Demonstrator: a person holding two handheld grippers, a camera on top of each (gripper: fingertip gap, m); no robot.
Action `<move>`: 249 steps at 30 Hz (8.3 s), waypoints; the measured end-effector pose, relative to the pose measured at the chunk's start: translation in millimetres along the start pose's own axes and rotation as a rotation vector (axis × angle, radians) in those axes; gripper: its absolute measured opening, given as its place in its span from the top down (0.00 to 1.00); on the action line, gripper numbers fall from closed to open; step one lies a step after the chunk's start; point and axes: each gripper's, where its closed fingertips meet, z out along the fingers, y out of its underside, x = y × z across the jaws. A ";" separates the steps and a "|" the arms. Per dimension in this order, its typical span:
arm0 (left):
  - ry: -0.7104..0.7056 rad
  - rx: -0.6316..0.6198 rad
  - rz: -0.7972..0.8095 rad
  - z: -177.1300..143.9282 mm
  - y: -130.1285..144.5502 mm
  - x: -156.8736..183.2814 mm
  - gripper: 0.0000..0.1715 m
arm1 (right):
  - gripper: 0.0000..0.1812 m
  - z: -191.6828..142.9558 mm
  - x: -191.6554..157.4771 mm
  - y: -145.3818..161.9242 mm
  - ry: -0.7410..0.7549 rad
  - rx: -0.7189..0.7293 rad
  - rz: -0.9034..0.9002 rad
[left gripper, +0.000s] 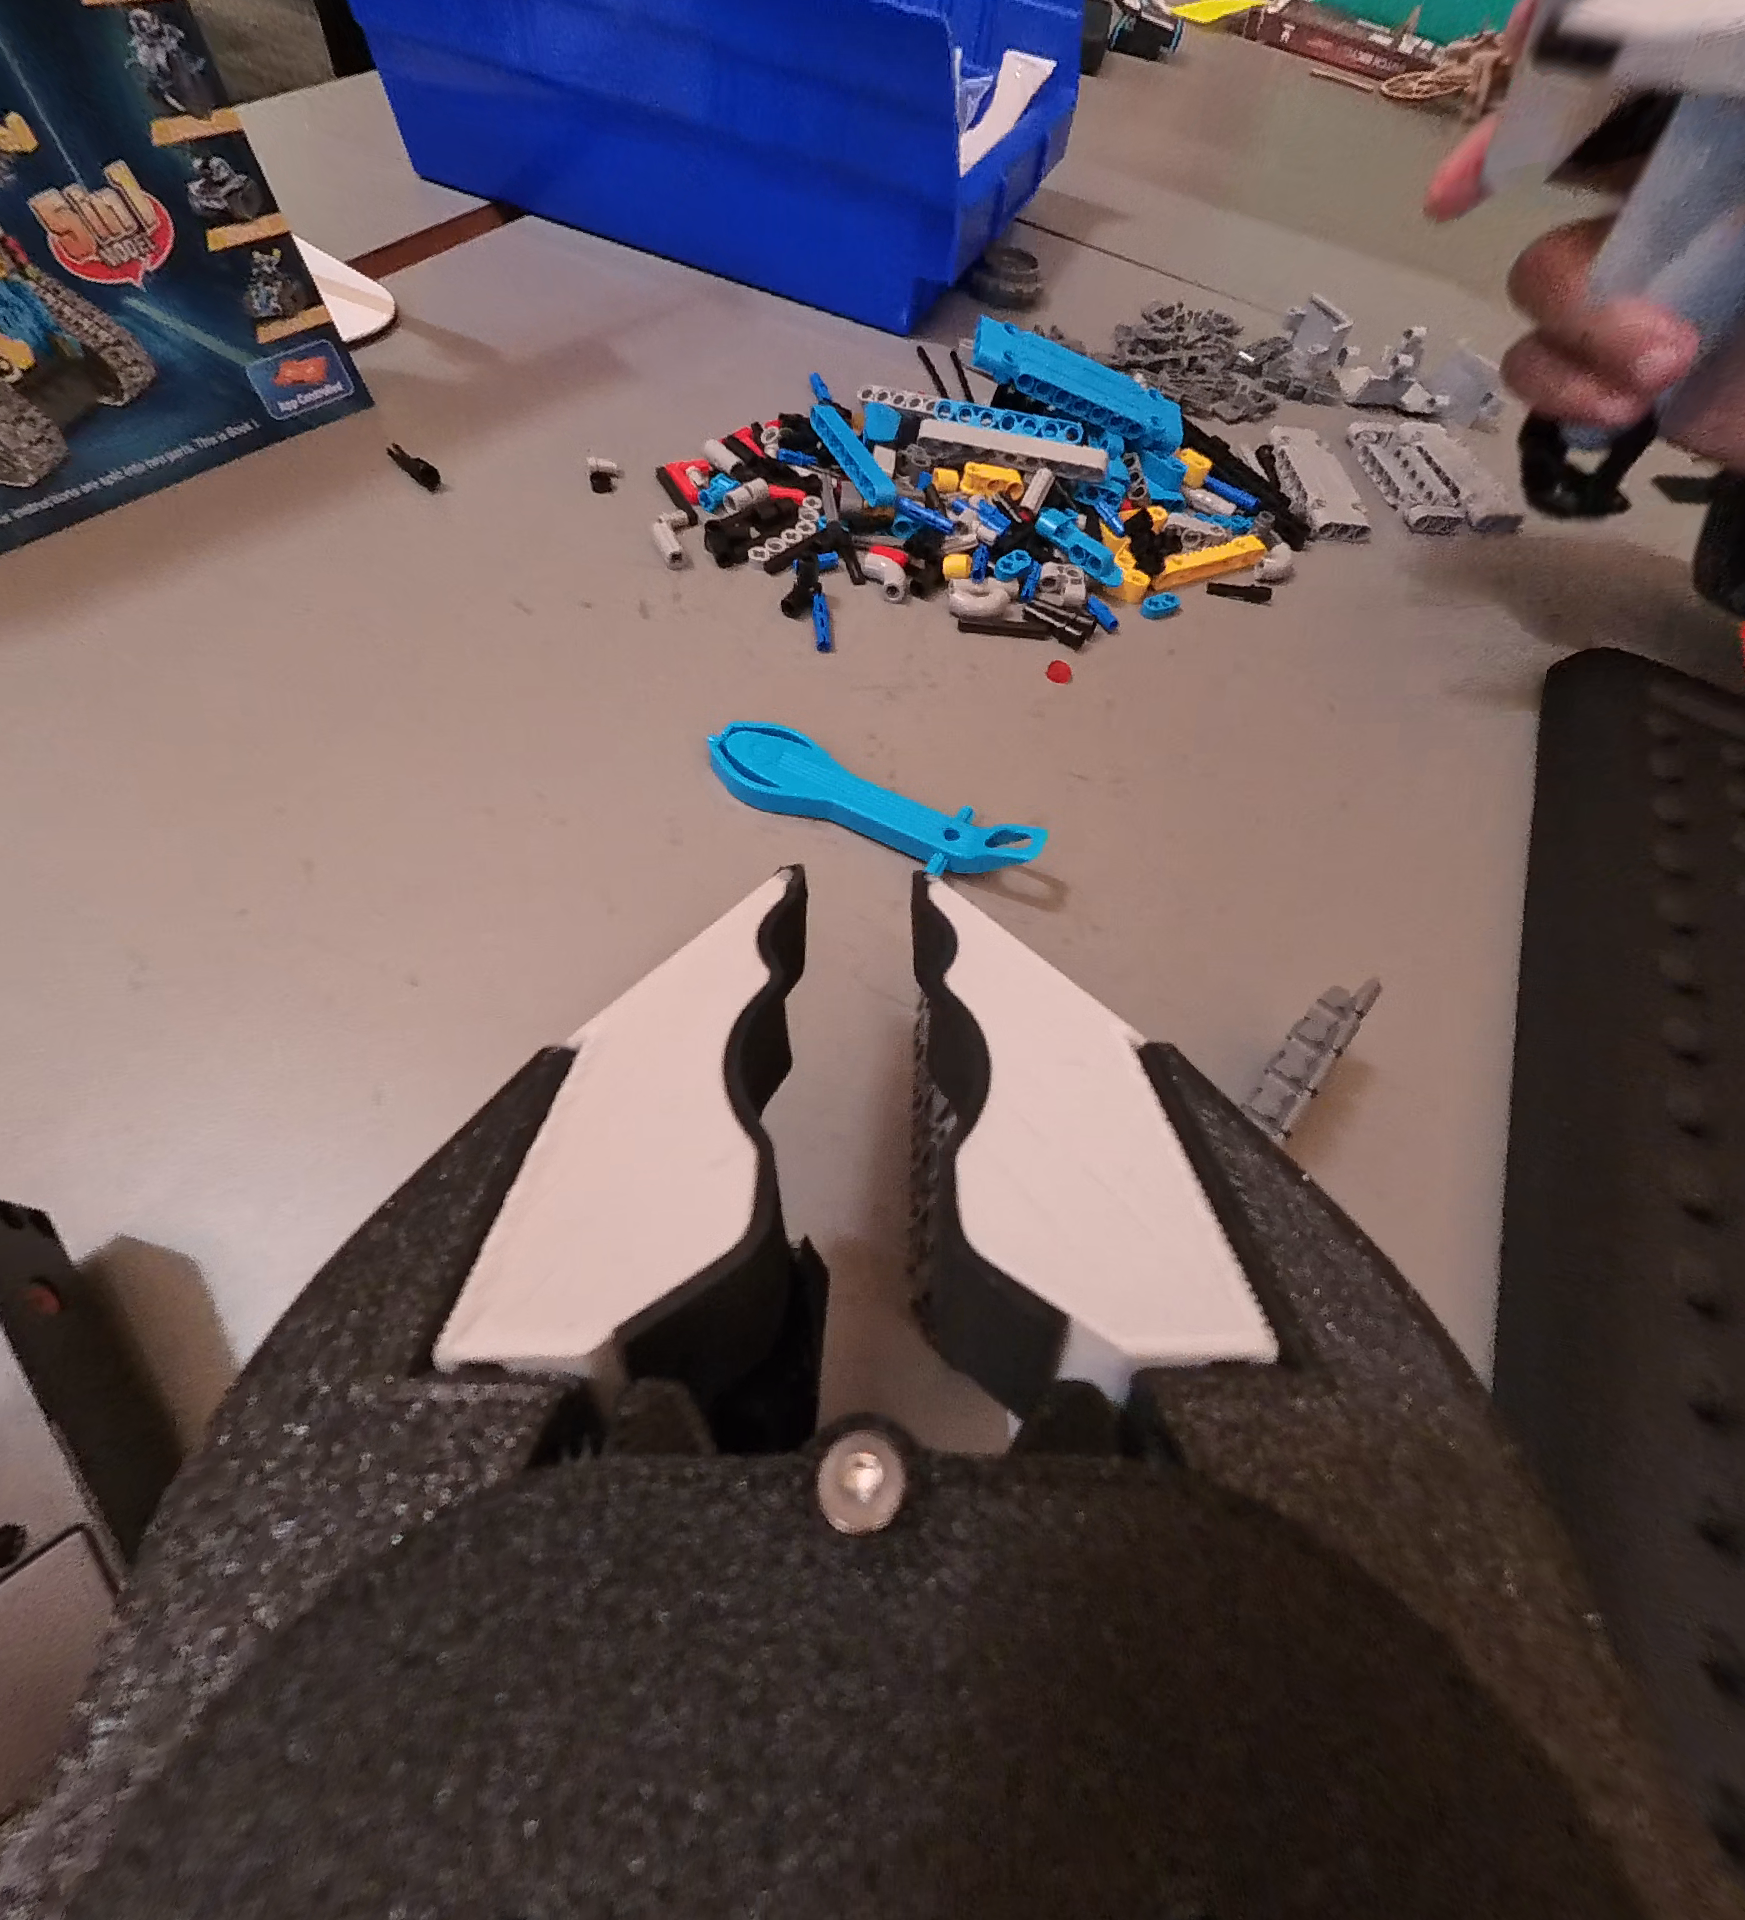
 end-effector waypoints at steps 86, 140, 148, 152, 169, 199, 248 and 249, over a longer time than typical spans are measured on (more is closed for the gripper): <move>0.062 -0.173 0.075 14.0 24.7 21.8 0.99 | 1.00 125.3 -124.8 96.5 -0.351 -0.483 0.037; 0.093 -0.148 0.084 -4.0 21.9 9.5 0.86 | 0.72 97.8 -130.9 116.2 -0.472 -0.642 -0.112; 0.114 -0.169 0.287 12.3 21.5 35.7 0.70 | 0.73 91.0 -101.5 130.2 -0.384 -0.640 -0.083; 0.081 -0.183 0.391 23.2 25.5 43.0 0.69 | 0.79 92.4 -101.9 129.6 -0.406 -0.643 -0.069; 0.269 -0.035 0.240 3.5 -2.7 70.4 0.97 | 0.79 75.5 -140.8 35.4 -0.615 -0.229 -0.023; 0.124 -0.152 0.145 17.0 15.3 41.8 0.96 | 0.97 109.3 -120.6 70.8 -0.319 -0.344 -0.113; -0.025 -0.166 0.153 25.4 19.6 23.1 0.99 | 1.00 121.2 -112.3 91.6 -0.128 -0.481 0.091; -0.043 -0.163 0.174 25.6 19.5 22.2 0.99 | 1.00 122.4 -111.5 91.4 -0.109 -0.485 0.099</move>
